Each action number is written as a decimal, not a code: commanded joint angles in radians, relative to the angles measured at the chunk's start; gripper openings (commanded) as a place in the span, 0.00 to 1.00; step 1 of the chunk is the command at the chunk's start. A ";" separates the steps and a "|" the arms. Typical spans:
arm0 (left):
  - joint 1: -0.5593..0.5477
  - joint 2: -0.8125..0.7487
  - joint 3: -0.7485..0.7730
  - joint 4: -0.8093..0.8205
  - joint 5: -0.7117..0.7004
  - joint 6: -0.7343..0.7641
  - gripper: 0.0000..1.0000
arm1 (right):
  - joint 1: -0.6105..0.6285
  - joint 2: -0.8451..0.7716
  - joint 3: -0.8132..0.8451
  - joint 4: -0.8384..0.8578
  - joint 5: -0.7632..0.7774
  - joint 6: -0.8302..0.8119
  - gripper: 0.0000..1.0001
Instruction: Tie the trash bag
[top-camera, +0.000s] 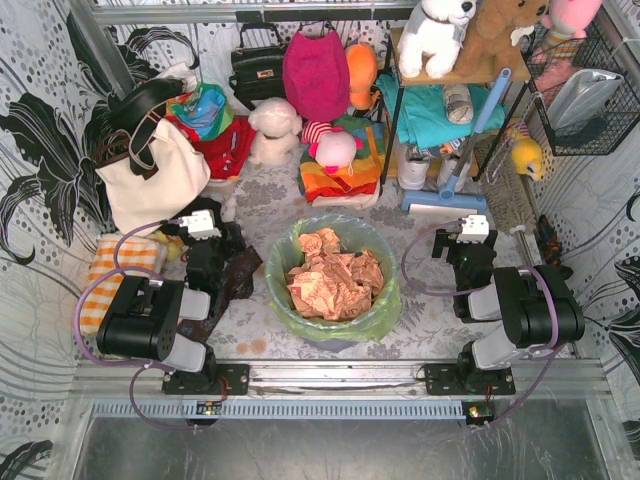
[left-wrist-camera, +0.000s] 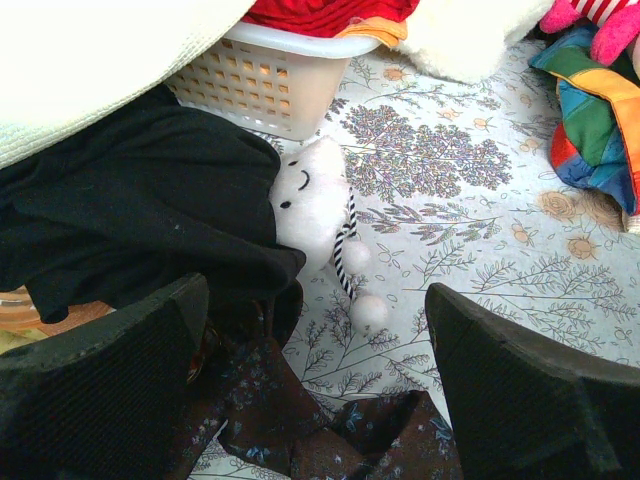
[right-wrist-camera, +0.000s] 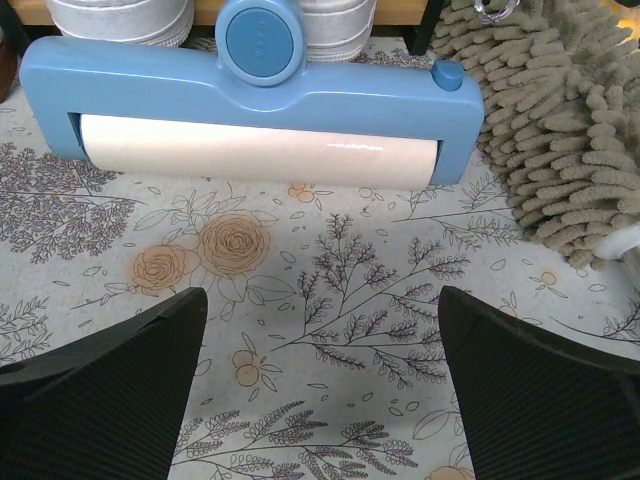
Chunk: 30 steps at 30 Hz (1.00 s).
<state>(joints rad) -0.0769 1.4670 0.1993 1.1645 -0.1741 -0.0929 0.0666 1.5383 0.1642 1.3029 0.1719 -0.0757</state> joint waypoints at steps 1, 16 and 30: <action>0.007 0.002 0.014 0.040 0.004 -0.001 0.98 | -0.005 0.004 0.013 0.038 0.003 0.008 0.97; 0.007 0.003 0.016 0.040 0.005 -0.002 0.98 | -0.007 0.005 0.011 0.042 0.078 0.035 0.97; 0.005 -0.028 0.010 0.028 -0.035 -0.005 0.98 | -0.005 -0.028 -0.002 0.048 -0.007 -0.007 0.97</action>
<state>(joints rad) -0.0769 1.4670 0.1993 1.1641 -0.1741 -0.0933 0.0666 1.5383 0.1642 1.3209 0.2264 -0.0673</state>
